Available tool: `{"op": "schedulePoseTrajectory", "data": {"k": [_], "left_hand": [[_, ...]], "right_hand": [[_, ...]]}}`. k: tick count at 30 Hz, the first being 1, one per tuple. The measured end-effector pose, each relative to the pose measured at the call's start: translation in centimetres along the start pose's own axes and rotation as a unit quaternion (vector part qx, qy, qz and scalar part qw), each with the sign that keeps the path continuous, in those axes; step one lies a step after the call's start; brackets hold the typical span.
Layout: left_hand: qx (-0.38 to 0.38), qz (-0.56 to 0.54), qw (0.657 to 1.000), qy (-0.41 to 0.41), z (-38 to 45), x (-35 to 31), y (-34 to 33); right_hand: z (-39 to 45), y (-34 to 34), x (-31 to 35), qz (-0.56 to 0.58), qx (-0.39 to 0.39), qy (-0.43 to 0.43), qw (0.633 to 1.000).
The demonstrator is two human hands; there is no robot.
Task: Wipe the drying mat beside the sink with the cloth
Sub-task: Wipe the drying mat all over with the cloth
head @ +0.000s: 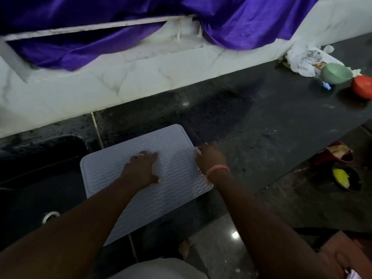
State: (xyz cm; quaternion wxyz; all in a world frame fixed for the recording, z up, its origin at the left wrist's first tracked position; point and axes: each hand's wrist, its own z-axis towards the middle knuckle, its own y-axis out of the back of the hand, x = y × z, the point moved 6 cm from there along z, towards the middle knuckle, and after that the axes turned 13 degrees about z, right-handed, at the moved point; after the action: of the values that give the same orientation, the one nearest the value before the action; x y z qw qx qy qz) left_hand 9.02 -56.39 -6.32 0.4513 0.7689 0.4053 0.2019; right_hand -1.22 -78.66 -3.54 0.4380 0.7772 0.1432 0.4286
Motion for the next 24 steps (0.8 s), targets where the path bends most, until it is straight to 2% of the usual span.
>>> {"op": "schedulePoseTrajectory", "data": {"k": [2,6,11,15,19,21,24], "left_hand": [[0.018,0.012,1.0,-0.001,0.6,-1.1,-0.3],[0.023,0.02,0.999,0.043,1.1,-1.6,-0.3],[0.027,0.024,0.998,0.049,1.5,-1.9,0.8],[0.02,0.029,0.999,0.042,2.2,-2.5,2.6],[0.004,0.024,0.998,0.051,2.6,-3.3,2.6],[0.004,0.037,0.998,0.054,2.7,-3.3,2.3],[0.013,0.058,0.996,0.062,3.4,-2.7,2.2]], "right_hand": [[1.8,-0.9,0.6,-0.089,0.059,0.068,0.992],[0.7,-1.6,0.4,-0.128,0.09,0.121,0.98],[-4.1,-0.7,-2.7,-0.147,0.137,0.113,0.973],[-1.7,0.1,-2.8,-0.153,0.217,0.076,0.961],[4.2,0.7,0.8,-0.11,0.12,0.091,0.982],[4.6,-0.3,1.8,-0.11,0.11,0.116,0.981],[1.8,-1.6,-0.6,-0.115,0.119,0.123,0.979]]}}
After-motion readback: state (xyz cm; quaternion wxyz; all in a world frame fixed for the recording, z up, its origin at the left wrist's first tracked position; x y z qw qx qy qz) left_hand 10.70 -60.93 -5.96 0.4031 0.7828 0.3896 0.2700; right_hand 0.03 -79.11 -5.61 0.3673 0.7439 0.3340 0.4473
